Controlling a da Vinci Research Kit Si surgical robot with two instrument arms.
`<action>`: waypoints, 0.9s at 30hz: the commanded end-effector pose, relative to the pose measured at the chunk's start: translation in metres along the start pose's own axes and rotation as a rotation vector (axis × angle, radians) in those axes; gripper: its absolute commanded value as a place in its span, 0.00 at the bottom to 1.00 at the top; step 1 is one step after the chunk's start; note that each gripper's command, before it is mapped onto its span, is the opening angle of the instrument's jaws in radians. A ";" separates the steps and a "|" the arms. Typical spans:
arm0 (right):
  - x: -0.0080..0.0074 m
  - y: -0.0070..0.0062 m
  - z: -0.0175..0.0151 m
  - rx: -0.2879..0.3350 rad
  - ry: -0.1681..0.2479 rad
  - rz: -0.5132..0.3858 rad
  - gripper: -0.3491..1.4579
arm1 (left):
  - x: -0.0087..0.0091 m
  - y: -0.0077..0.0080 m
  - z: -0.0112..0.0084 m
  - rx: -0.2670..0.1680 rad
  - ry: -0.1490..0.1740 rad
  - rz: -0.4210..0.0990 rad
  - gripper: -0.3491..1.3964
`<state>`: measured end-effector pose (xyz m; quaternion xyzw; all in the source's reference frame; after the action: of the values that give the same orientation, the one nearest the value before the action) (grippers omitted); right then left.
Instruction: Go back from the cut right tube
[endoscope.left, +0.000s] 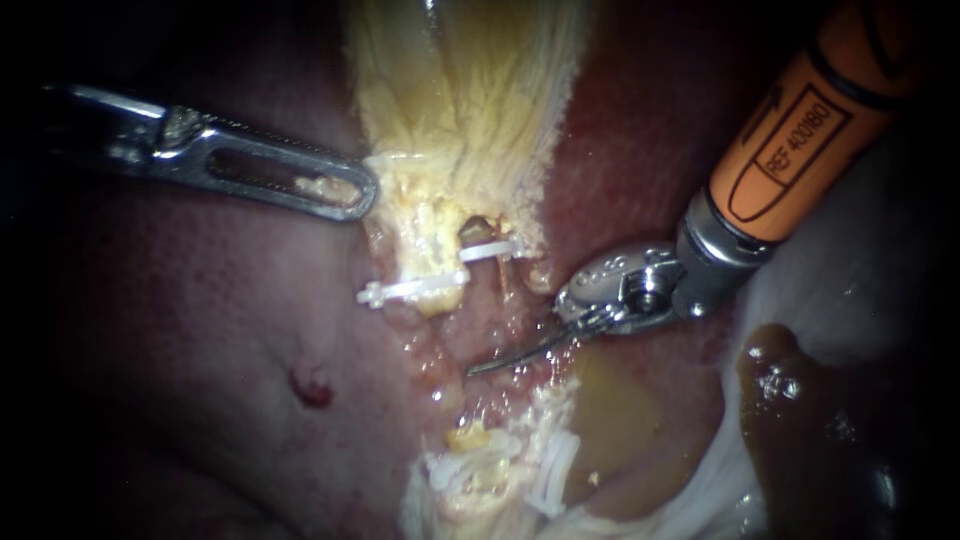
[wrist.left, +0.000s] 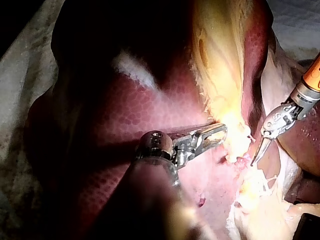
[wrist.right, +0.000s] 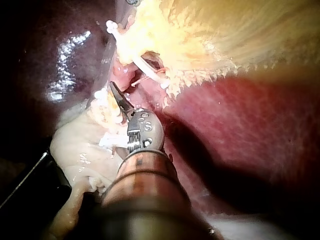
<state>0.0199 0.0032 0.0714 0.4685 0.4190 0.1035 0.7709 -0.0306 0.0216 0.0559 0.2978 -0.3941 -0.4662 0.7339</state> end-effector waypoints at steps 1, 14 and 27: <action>0.0000 0.0000 0.0000 -0.001 0.001 0.000 0.00 | 0.0000 0.0000 0.0000 0.000 0.000 0.000 0.00; 0.0003 0.0001 0.0005 -0.106 0.104 0.002 0.92 | 0.0000 0.0001 0.0000 0.000 0.000 0.000 0.00; -0.0007 -0.0013 -0.0014 -0.281 0.166 -0.061 0.99 | 0.0000 0.0006 -0.0002 0.002 0.001 0.001 0.00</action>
<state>0.0174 0.0029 0.0702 0.3138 0.4805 0.1752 0.8000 -0.0301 0.0219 0.0563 0.2983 -0.3939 -0.4657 0.7341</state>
